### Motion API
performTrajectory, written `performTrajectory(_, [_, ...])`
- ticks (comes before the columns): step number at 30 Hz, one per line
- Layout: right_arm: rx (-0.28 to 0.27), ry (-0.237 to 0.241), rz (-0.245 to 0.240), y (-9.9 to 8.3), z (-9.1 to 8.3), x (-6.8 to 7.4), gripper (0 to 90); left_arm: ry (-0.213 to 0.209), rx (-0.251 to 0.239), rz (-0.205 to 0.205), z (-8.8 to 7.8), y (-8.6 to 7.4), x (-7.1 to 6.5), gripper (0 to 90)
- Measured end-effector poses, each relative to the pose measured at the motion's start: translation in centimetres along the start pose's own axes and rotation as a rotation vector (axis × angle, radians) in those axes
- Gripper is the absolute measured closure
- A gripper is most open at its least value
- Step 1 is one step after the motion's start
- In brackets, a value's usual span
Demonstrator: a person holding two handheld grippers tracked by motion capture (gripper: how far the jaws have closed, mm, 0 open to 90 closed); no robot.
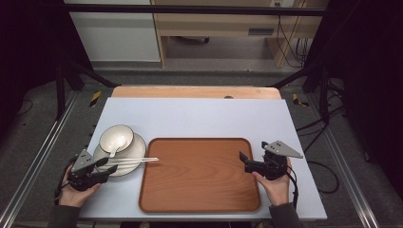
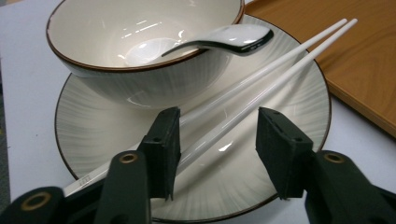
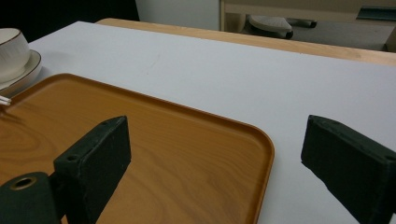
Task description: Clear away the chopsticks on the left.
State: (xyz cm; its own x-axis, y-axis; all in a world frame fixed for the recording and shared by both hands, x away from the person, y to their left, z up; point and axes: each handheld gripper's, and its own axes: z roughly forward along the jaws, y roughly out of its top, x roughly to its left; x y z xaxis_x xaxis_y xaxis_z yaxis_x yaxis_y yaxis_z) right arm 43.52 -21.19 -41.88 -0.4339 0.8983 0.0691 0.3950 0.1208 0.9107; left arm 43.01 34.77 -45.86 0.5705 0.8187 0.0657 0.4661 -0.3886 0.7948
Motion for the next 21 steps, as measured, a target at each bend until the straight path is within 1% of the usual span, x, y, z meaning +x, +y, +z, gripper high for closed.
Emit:
performTrajectory(3, [-0.004,-0.002,0.0,0.02,-0.06,-0.05,8.5,0.0,0.002,-0.001,0.0,-0.03,0.01,53.9])
performTrajectory(4, [-0.004,-0.003,0.004,0.02,-0.06,-0.07,8.5,-0.009,0.003,-0.007,-0.05,-0.04,0.02,56.8])
performTrajectory(6, [-0.003,-0.004,0.001,0.01,-0.06,-0.09,8.5,-0.014,0.005,-0.008,-0.04,-0.05,0.01,56.9])
performTrajectory(7, [0.0,-0.002,0.001,-0.03,-0.01,-0.05,8.5,-0.025,0.015,-0.006,0.08,-0.09,0.01,57.7])
performTrajectory(9, [0.002,-0.001,0.001,-0.03,0.02,0.0,8.6,-0.028,0.023,-0.009,0.14,-0.12,-0.05,57.8])
performTrajectory(10, [0.002,-0.001,0.0,-0.04,0.03,0.0,8.6,-0.042,0.025,-0.013,0.14,-0.08,-0.12,58.9])
performTrajectory(14, [0.004,-0.004,-0.001,-0.06,0.05,-0.08,8.6,-0.054,0.03,-0.012,0.12,0.01,-0.21,64.2])
performTrajectory(15, [0.004,-0.004,-0.001,-0.06,0.05,-0.08,8.6,-0.061,0.032,-0.014,0.11,0.04,-0.24,64.2])
performTrajectory(16, [0.002,-0.004,0.0,-0.06,0.03,-0.11,8.6,-0.068,0.035,-0.015,0.09,0.07,-0.38,66.7])
performTrajectory(17, [0.001,-0.002,0.007,-0.05,0.04,-0.1,8.6,-0.07,0.036,-0.015,0.08,0.1,-0.45,67.6])
performTrajectory(18, [0.001,-0.002,0.007,-0.05,0.04,-0.1,8.6,-0.07,0.036,-0.015,0.08,0.1,-0.45,68.8])
performTrajectory(19, [0.006,-0.004,0.0,-0.12,0.05,-0.15,8.6,-0.076,0.04,-0.006,0.08,0.21,-0.6,69.8])
performTrajectory(21, [0.008,-0.004,0.002,-0.17,0.08,-0.09,8.6,-0.081,0.044,-0.008,0.17,0.34,-0.88,70.7])
